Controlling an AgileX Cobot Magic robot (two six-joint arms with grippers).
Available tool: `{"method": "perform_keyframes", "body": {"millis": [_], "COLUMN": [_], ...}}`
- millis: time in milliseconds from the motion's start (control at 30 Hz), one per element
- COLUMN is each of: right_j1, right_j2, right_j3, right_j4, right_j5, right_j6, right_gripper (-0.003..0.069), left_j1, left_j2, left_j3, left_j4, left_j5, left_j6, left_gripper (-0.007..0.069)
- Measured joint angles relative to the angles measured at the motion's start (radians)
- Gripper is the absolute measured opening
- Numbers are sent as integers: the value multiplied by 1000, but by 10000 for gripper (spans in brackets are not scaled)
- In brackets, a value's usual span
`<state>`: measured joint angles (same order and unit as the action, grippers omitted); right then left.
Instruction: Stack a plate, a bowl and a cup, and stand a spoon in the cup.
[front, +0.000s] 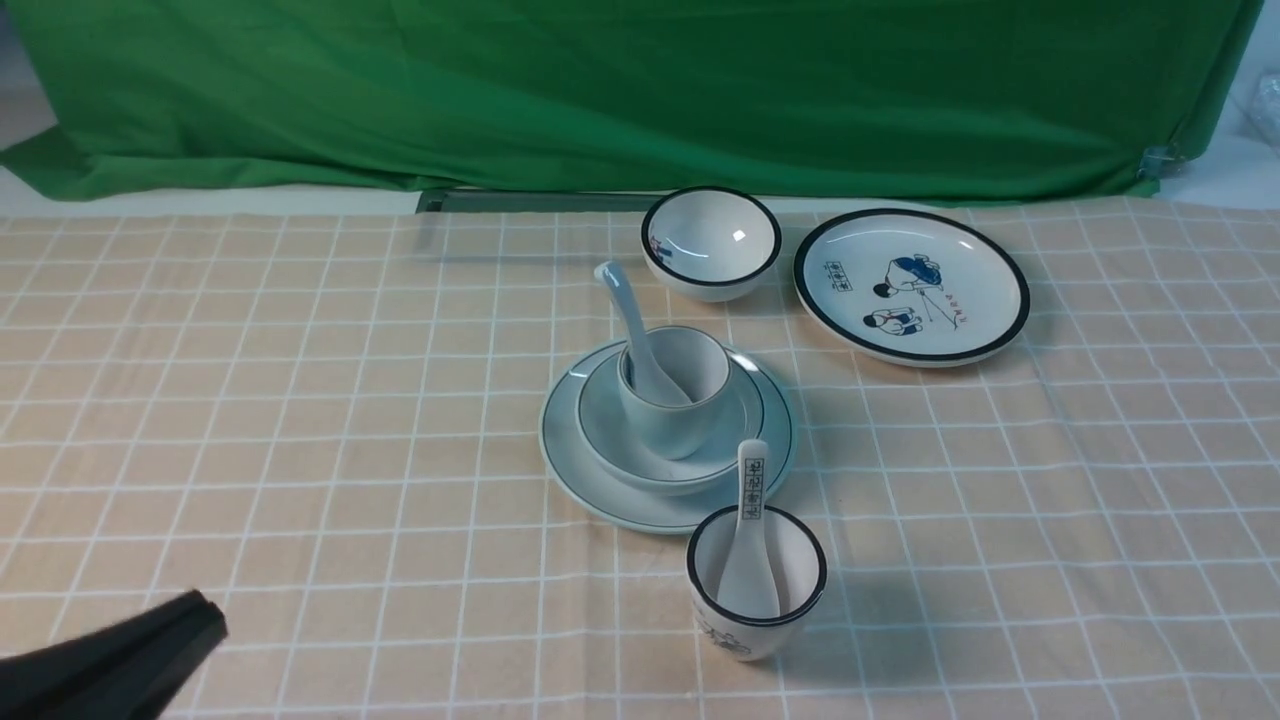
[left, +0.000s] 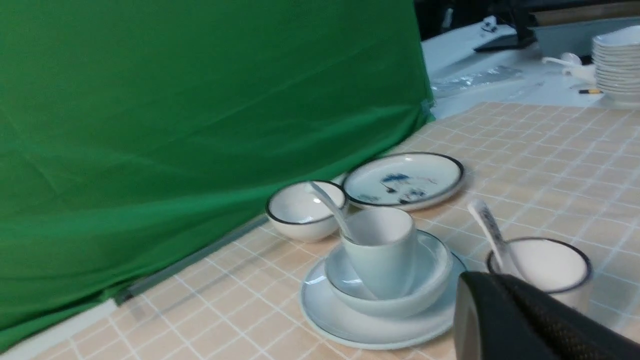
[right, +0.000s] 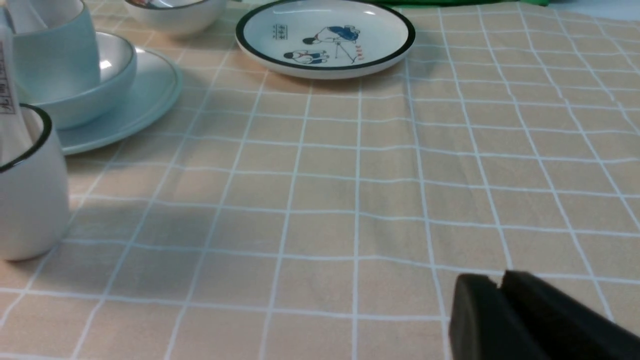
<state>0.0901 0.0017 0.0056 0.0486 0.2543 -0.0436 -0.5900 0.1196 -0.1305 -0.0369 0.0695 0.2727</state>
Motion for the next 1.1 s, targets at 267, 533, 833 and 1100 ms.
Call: {"method": "perform_keyframes", "body": {"millis": [267, 533, 833, 1100], "right_j1": [0, 0, 0, 0], "right_j2": [0, 0, 0, 0], "right_j3": [0, 0, 1, 1], "right_j4": [0, 1, 1, 1], "right_j5": [0, 0, 1, 1], "right_j6": [0, 0, 0, 1], "right_gripper": [134, 158, 178, 183], "left_j1": [444, 636, 638, 638], "left_j2": [-32, -119, -120, -120], "left_j3": [62, 136, 138, 138], "left_j4": [-102, -139, -147, -150], "left_j5": [-100, 130, 170, 169], "left_j6": [-54, -83, -86, -86], "left_gripper": [1, 1, 1, 1]}}
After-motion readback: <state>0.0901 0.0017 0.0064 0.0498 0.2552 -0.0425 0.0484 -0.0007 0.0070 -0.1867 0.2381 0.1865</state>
